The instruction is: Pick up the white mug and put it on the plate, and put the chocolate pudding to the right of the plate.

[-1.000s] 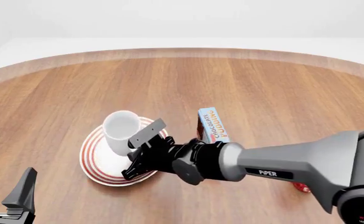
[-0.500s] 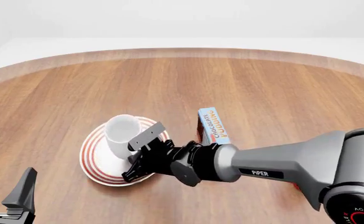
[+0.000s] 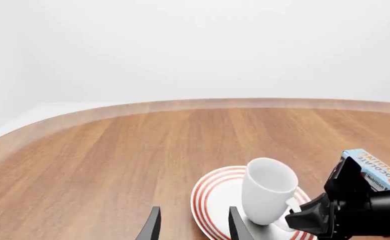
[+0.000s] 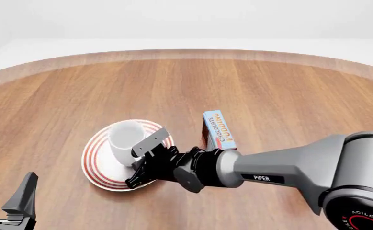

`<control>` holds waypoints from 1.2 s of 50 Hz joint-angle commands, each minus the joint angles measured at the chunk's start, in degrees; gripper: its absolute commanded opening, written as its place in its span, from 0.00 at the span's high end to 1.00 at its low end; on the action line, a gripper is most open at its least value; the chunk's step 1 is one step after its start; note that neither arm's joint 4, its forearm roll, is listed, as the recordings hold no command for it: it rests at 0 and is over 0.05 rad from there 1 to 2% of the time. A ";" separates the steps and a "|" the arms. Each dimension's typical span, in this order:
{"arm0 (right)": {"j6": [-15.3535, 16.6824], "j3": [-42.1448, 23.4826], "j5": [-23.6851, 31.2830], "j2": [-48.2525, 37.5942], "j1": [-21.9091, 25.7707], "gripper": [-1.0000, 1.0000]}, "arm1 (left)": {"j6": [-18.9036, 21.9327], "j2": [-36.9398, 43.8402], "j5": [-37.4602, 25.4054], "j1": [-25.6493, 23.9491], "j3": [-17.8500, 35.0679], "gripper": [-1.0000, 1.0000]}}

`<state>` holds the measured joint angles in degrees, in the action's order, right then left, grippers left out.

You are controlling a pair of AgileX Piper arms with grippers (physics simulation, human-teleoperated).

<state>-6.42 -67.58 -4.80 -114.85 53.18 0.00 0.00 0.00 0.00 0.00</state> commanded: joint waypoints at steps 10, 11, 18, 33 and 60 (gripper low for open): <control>-0.63 -0.51 0.41 -0.45 0.45 1.00 | 0.00 0.00 0.00 0.00 0.00 0.00; -0.63 -0.54 0.45 -0.49 0.46 1.00 | 0.00 0.00 0.00 0.00 0.00 0.00; -0.48 -0.67 0.56 -0.59 0.13 1.00 | 0.00 0.00 0.00 0.00 0.00 0.00; -0.85 -0.46 0.49 -0.09 0.05 0.00 | 0.00 0.00 0.00 0.00 0.00 0.00; -0.65 1.18 0.30 3.51 0.71 0.00 | 0.00 0.00 0.00 0.00 0.00 0.00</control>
<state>-7.13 -67.04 -4.43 -112.61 53.66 0.00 0.00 0.00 0.00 0.00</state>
